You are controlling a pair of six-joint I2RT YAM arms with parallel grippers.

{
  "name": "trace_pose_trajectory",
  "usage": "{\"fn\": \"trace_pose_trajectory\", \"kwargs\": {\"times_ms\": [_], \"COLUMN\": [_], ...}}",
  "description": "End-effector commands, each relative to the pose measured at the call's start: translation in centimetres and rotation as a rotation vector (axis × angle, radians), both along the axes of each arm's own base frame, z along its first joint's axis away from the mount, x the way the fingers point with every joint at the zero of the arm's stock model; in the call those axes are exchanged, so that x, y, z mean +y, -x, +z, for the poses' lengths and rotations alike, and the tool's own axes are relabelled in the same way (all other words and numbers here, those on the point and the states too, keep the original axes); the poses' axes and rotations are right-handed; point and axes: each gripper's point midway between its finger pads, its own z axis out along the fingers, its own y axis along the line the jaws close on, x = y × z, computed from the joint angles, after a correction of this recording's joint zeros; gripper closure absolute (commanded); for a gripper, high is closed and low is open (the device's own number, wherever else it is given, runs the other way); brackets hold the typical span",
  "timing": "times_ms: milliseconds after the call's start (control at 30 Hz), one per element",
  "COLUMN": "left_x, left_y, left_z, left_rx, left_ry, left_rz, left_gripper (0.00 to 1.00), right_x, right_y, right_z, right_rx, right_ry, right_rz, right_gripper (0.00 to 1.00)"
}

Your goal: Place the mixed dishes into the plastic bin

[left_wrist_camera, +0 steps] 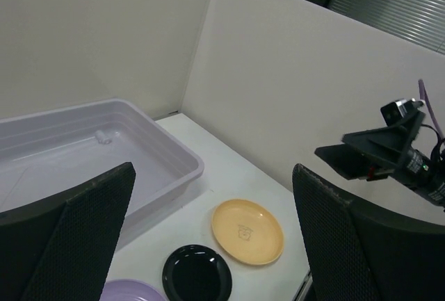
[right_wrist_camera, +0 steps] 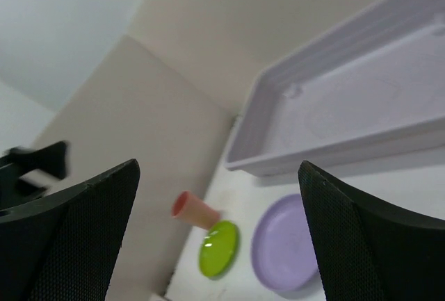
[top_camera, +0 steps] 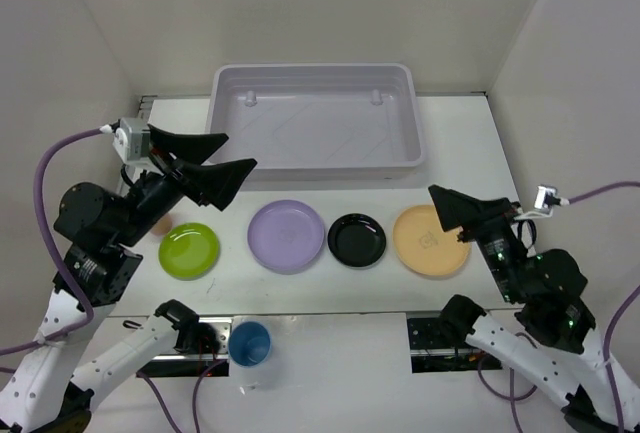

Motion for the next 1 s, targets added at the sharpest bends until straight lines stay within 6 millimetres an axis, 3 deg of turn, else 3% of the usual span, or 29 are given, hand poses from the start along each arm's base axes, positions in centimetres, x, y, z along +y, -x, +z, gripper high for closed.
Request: {"fn": "trace_pose_trajectory", "kwargs": {"times_ms": [0,33,67,100,167,233,267,300,367,467,600,633,700,733,800,833,933,967], "left_x": [0.2,0.4,0.5,0.8,1.2,1.5,1.7,1.9,2.2,2.1,1.4,1.0,0.6,0.3,0.2,0.2,0.0,-0.2], "left_y": [-0.1,0.0,-0.2,-0.7,-0.7,-0.7,-0.9,-1.3,-1.4,-2.4,-4.0,-4.0,-4.4,-4.6,-4.7,-4.8,-4.9,-4.9], "left_z": [-0.3,-0.9,-1.2,-2.3,-2.5,-3.0,-3.0,-3.4,-3.3,-3.8,-4.2,-4.5,-5.1,-5.2,-5.4,-5.5,-6.0,-6.6], "left_rx": [0.003,0.017,0.032,0.074,0.101,0.128,0.124,0.133,0.115,0.103,0.11,0.115,0.125,0.125,0.126,0.118,0.126,0.135], "left_ry": [0.01,0.006,0.002,-0.013,-0.022,-0.034,-0.037,-0.038,-0.035,-0.081,-0.143,-0.151,-0.16,-0.163,-0.164,-0.173,-0.192,-0.201], "left_rz": [0.013,0.022,0.033,0.06,0.081,0.095,0.112,0.13,0.151,0.173,0.181,0.162,0.153,0.139,0.139,0.141,0.134,0.121], "left_gripper": [0.0,0.0,0.0,0.04,0.18,0.24,0.27,0.27,0.27,0.2,0.16,0.16,0.14,0.14,0.11,0.11,0.1,0.1], "right_x": [-1.2,-1.2,-1.0,0.1,1.2,2.8,3.0,3.4,3.4,2.2,-1.7,-4.1,-6.3,-8.5,-10.4,-12.3,-14.2,-16.4], "right_y": [-3.3,-3.7,-4.1,-5.2,-6.1,-7.8,-8.6,-10.2,-12.1,-14.0,-15.9,-16.9,-17.4,-17.6,-17.1,-16.8,-16.1,-15.8], "right_z": [-3.2,-4.8,-4.9,-6.3,-6.6,-8.4,-7.3,-8.8,-8.0,-6.9,-6.7,-9.2,-11.3,-13.0,-14.9,-16.3,-18.6,-19.5], "right_rx": [0.208,0.279,0.303,0.356,0.396,0.475,0.473,0.531,0.524,0.458,0.49,0.599,0.707,0.78,0.862,0.92,1.0,1.042], "right_ry": [0.185,0.238,0.259,0.323,0.36,0.444,0.446,0.508,0.525,0.434,0.403,0.442,0.469,0.481,0.515,0.517,0.563,0.559], "right_rz": [-0.212,-0.235,-0.25,-0.267,-0.27,-0.289,-0.306,-0.311,-0.302,-0.298,-0.36,-0.415,-0.452,-0.502,-0.521,-0.548,-0.475,-0.497], "right_gripper": [0.01,0.01,0.01,0.01,0.04,0.06,0.06,0.08,0.08,0.08,0.13,0.13,0.08,0.07,0.07,0.07,0.08,0.08]}}
